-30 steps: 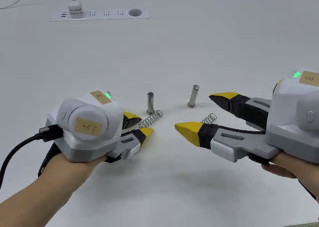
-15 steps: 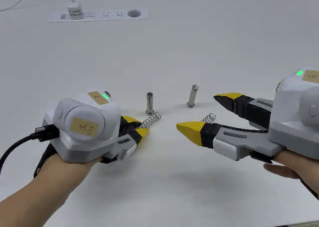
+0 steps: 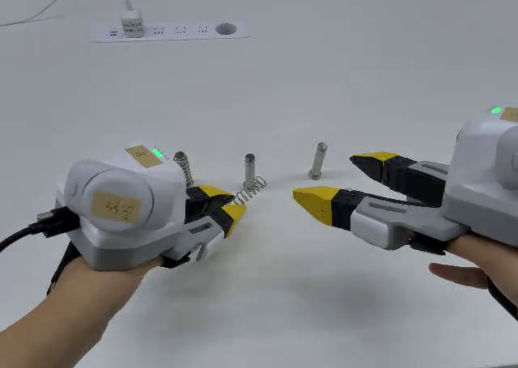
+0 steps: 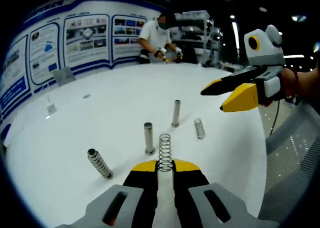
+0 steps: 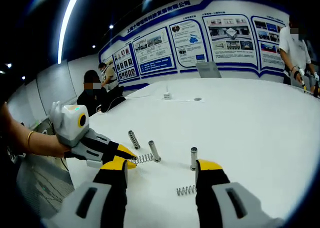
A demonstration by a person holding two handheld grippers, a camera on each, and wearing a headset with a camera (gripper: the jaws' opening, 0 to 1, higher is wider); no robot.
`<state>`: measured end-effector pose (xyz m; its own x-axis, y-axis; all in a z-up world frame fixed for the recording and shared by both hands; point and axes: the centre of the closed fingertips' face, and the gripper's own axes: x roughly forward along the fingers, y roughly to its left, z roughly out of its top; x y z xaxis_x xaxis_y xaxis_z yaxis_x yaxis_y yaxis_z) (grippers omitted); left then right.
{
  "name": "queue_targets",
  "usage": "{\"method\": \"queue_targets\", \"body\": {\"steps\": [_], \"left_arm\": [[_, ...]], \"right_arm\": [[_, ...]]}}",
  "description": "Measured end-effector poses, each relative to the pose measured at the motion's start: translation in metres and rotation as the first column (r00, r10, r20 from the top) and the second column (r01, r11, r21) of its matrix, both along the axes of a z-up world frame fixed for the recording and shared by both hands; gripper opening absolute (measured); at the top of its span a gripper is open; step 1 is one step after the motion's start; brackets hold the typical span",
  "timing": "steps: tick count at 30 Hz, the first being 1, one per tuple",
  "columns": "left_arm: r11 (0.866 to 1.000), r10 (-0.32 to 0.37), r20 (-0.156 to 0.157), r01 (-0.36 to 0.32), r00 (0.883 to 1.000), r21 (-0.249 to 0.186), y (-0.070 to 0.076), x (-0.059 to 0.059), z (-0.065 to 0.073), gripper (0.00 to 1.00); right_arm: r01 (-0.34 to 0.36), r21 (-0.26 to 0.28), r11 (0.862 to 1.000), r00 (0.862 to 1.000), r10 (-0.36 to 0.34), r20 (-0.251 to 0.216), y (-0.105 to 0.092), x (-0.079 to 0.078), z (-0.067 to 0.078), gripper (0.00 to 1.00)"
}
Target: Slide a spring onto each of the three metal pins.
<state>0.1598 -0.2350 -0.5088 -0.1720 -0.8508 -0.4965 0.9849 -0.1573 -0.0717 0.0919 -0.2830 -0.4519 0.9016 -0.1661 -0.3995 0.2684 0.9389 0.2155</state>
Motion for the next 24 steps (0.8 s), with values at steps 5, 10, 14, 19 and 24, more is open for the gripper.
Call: {"method": "queue_targets", "body": {"steps": [5, 10, 14, 19, 24], "left_arm": [[0.999, 0.026, -0.047, -0.027, 0.999, -0.040, 0.004, -0.002, 0.013, 0.10], [0.996, 0.042, -0.054, -0.047, 0.998, -0.079, 0.010, -0.003, 0.025, 0.10], [0.992, 0.060, -0.066, -0.067, 0.996, -0.109, 0.013, -0.001, 0.034, 0.10], [0.986, 0.070, -0.089, -0.083, 0.994, -0.143, 0.017, -0.001, 0.046, 0.10], [0.978, 0.070, -0.154, -0.098, 0.986, -0.186, 0.020, -0.004, 0.056, 0.10]], "right_arm": [[-0.001, 0.035, 0.999, 1.000, 0.000, 0.028, 0.003, 0.007, 0.007, 0.54], [-0.015, 0.079, 0.997, 0.998, 0.010, 0.060, 0.010, 0.019, 0.014, 0.51], [-0.018, 0.129, 0.992, 0.996, 0.007, 0.085, 0.015, 0.029, 0.018, 0.49], [-0.041, 0.155, 0.987, 0.995, 0.025, 0.099, 0.024, 0.041, 0.020, 0.47], [-0.060, 0.197, 0.979, 0.992, 0.037, 0.118, 0.032, 0.051, 0.022, 0.43]]}}
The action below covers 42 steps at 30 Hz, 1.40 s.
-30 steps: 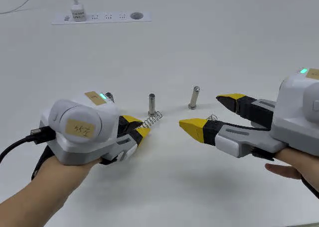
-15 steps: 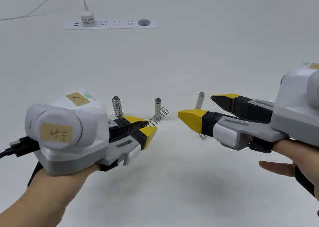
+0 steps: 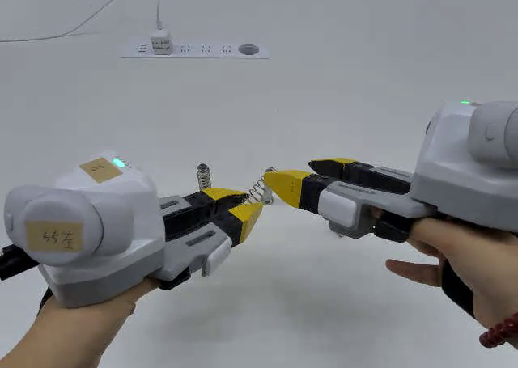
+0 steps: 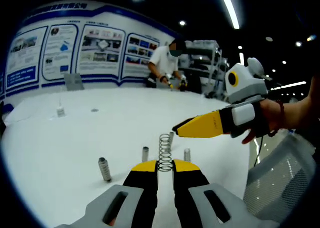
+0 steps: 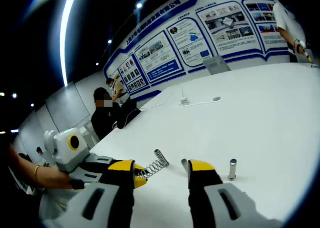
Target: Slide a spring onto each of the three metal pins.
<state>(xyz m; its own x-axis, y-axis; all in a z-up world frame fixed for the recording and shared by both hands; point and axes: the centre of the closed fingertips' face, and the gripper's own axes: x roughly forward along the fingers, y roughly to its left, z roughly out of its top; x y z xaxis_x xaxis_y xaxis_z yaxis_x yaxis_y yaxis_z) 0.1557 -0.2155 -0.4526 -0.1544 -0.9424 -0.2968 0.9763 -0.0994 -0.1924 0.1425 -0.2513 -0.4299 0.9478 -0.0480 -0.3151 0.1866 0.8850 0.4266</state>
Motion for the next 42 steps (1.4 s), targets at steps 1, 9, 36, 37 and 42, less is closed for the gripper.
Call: {"method": "queue_targets", "body": {"steps": [1, 9, 36, 37, 42], "left_arm": [[1.000, 0.002, -0.025, -0.003, 1.000, -0.017, 0.000, -0.001, 0.003, 0.10], [0.998, 0.004, -0.060, -0.008, 0.998, -0.055, 0.003, -0.005, 0.012, 0.10], [0.996, -0.011, -0.038, 0.008, 0.999, -0.092, 0.005, -0.009, 0.023, 0.11], [0.996, -0.011, -0.033, 0.008, 0.999, -0.086, 0.006, -0.009, 0.022, 0.11], [0.997, -0.002, -0.005, 0.001, 1.000, -0.072, 0.006, -0.008, 0.022, 0.12]], "right_arm": [[-0.002, 0.013, 1.000, 1.000, 0.002, 0.003, 0.002, 0.002, 0.000, 0.42], [-0.005, 0.108, 0.994, 1.000, 0.003, 0.020, 0.008, 0.006, 0.000, 0.31], [-0.066, 0.306, 0.950, 0.994, 0.036, 0.105, 0.027, 0.011, 0.011, 0.12], [-0.071, 0.298, 0.952, 0.994, 0.042, 0.105, 0.028, 0.011, 0.011, 0.12], [-0.083, 0.224, 0.971, 0.993, 0.061, 0.103, 0.029, 0.013, 0.014, 0.12]]}}
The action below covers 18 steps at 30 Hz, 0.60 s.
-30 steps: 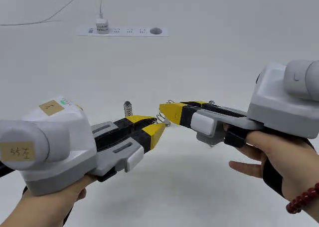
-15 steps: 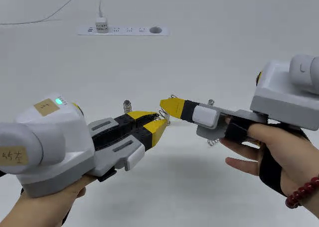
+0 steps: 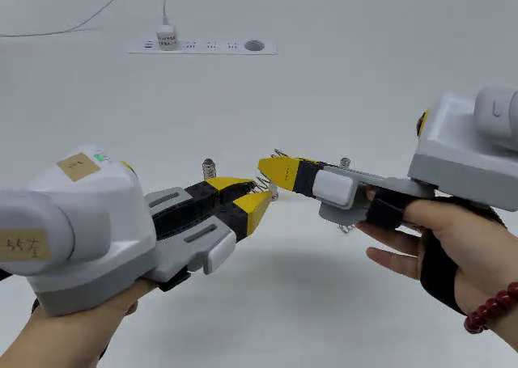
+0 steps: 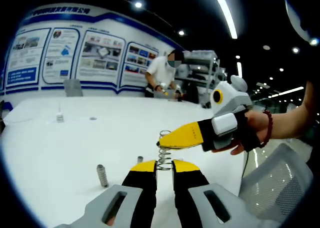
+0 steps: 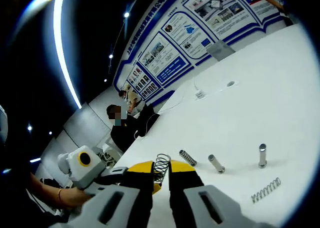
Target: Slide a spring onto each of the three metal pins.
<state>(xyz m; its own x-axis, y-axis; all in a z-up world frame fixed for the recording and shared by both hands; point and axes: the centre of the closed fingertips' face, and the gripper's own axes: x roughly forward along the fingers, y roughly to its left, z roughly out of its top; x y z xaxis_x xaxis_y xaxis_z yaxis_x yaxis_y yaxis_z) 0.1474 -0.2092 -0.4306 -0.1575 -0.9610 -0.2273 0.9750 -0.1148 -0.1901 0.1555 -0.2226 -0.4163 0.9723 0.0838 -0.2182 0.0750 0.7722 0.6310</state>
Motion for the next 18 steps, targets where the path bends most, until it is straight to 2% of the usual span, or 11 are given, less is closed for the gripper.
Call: {"method": "queue_targets", "body": {"steps": [5, 8, 9, 11, 14, 16, 18], "left_arm": [[0.999, 0.008, 0.064, -0.010, 0.998, 0.032, 0.003, 0.003, -0.006, 0.15], [0.998, 0.008, 0.080, -0.012, 0.997, 0.055, 0.005, 0.005, -0.011, 0.18], [0.998, 0.010, 0.102, -0.017, 0.995, 0.063, 0.007, 0.006, -0.013, 0.18], [0.997, 0.008, 0.124, -0.018, 0.992, 0.076, 0.008, 0.007, -0.016, 0.21], [0.995, 0.003, 0.159, -0.019, 0.987, 0.099, 0.010, 0.007, -0.021, 0.25], [0.995, -0.002, 0.188, -0.018, 0.982, 0.102, 0.011, 0.006, -0.023, 0.27], [0.994, -0.007, 0.198, -0.015, 0.980, 0.110, 0.012, 0.005, -0.025, 0.28]], "right_arm": [[-0.002, -0.060, 0.998, 1.000, 0.002, -0.008, -0.003, 0.001, -0.003, 0.12], [0.002, -0.135, 0.991, 1.000, -0.005, -0.018, -0.008, 0.001, -0.004, 0.12], [0.001, -0.171, 0.985, 1.000, -0.004, -0.020, -0.010, 0.001, -0.004, 0.12], [-0.003, -0.219, 0.976, 1.000, -0.002, -0.021, -0.013, 0.002, -0.003, 0.12], [-0.014, -0.317, 0.948, 0.999, 0.001, -0.042, -0.018, 0.005, -0.005, 0.12], [-0.008, -0.327, 0.945, 0.999, -0.005, -0.040, -0.020, 0.008, -0.003, 0.12], [-0.012, -0.369, 0.929, 0.999, -0.008, -0.053, -0.025, 0.010, -0.005, 0.12]]}}
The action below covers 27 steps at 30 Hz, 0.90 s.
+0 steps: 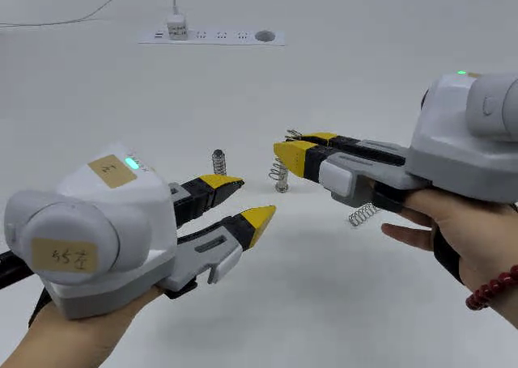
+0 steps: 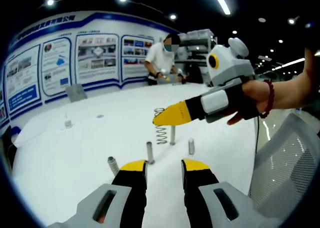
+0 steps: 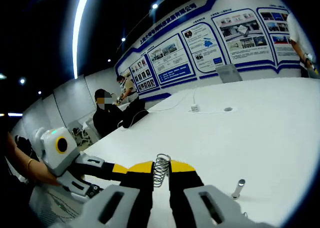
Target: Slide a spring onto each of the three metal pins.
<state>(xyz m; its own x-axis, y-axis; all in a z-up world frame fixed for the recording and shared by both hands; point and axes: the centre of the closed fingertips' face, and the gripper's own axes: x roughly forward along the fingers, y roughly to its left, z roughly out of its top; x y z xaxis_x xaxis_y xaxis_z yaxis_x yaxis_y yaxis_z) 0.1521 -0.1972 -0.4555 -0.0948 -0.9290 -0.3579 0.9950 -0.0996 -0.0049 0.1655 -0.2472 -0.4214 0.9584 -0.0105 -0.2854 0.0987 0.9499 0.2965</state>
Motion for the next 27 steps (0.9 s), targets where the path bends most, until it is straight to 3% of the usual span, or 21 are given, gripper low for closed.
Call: {"method": "queue_targets", "body": {"steps": [3, 7, 14, 27], "left_arm": [[1.000, -0.009, 0.021, 0.009, 1.000, 0.014, 0.001, -0.002, -0.005, 0.31], [1.000, -0.017, 0.030, 0.016, 0.999, 0.022, 0.002, -0.001, -0.007, 0.33], [0.999, -0.007, -0.009, 0.008, 1.000, 0.043, 0.003, -0.001, -0.013, 0.39], [0.999, -0.010, -0.041, 0.012, 0.999, 0.049, 0.003, -0.005, -0.016, 0.46]], "right_arm": [[-0.003, -0.077, 0.997, 1.000, 0.002, -0.021, -0.006, 0.003, -0.003, 0.12], [0.003, -0.124, 0.992, 0.999, -0.007, -0.035, -0.013, 0.008, -0.008, 0.12], [0.016, -0.156, 0.988, 0.999, -0.023, -0.042, -0.023, 0.013, -0.017, 0.12], [0.013, -0.233, 0.973, 0.998, -0.026, -0.054, -0.033, 0.020, -0.028, 0.12]]}}
